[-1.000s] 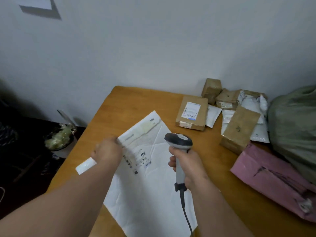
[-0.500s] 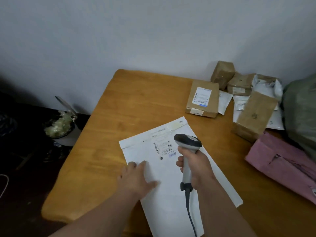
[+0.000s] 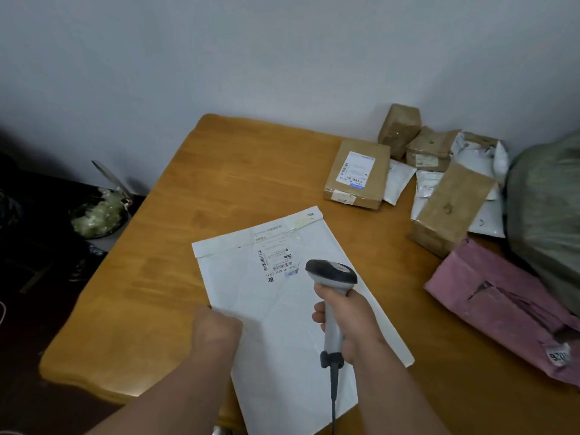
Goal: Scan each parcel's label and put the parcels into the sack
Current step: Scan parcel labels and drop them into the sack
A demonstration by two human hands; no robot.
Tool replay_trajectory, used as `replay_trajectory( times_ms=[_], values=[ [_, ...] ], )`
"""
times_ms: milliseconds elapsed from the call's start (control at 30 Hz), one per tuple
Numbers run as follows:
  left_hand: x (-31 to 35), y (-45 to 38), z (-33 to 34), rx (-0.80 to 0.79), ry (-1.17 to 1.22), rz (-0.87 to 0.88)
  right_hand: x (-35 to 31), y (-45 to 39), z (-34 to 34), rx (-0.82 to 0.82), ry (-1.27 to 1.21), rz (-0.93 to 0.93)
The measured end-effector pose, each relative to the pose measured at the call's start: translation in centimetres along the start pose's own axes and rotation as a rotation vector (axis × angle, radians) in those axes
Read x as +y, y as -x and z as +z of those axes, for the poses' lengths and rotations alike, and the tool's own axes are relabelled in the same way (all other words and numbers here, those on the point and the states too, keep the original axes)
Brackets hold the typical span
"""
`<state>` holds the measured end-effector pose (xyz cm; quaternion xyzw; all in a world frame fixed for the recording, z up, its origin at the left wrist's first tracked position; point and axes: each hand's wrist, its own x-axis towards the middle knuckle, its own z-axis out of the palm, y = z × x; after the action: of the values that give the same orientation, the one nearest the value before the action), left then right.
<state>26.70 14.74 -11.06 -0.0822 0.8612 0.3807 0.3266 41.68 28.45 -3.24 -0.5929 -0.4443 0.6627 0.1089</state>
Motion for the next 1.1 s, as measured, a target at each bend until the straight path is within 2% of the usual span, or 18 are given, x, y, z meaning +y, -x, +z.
replay_trajectory(
  times_ms=[267,400,1100],
  values=[
    [1.6,1.4,-0.2,0.057,0.386,0.080,-0.8,0.1,-1.5,-0.054,0.088,-0.074],
    [2.6,1.8,-1.0,0.042,0.462,0.120,-1.6,0.6,-1.8,-0.054,0.094,-0.124],
    [4.5,4.7,-2.2,0.008,0.539,0.226,-2.8,3.0,-3.6,-0.031,0.189,-0.207]
  ],
)
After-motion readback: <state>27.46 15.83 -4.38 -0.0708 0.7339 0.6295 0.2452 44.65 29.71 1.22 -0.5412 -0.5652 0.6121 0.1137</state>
